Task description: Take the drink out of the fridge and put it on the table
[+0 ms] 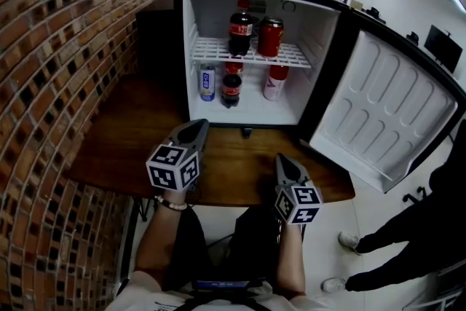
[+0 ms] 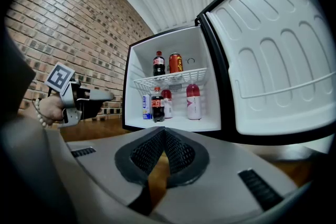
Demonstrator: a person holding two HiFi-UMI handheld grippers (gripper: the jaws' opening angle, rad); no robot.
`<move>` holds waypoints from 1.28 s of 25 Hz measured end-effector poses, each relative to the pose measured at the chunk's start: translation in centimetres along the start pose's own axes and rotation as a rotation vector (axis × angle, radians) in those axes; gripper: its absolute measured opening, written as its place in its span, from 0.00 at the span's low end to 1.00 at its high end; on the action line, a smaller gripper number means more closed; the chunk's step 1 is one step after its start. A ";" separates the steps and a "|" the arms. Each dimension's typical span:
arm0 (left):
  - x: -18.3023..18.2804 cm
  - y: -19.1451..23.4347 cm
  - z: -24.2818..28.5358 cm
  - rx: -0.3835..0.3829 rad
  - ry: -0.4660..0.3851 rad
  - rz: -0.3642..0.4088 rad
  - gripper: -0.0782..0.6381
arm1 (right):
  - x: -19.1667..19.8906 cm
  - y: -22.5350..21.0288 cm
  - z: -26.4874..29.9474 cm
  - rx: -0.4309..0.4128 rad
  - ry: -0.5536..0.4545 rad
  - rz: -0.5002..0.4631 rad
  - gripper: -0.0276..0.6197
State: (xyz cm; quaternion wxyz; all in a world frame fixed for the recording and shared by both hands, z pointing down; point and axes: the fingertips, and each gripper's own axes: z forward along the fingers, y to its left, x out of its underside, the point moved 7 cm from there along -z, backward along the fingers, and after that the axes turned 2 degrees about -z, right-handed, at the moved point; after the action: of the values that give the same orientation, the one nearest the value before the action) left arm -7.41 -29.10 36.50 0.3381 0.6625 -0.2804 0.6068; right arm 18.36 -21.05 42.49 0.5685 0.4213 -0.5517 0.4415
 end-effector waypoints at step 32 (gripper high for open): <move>-19.4 1.1 19.8 0.017 0.056 0.079 0.68 | 0.4 -2.2 -0.2 0.002 -0.010 0.029 0.07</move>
State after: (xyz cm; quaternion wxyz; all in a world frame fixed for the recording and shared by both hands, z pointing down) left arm 1.78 -46.14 16.61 0.3158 0.6366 -0.2918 0.6402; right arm 20.55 -21.40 42.92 0.5588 0.4159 -0.5602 0.4482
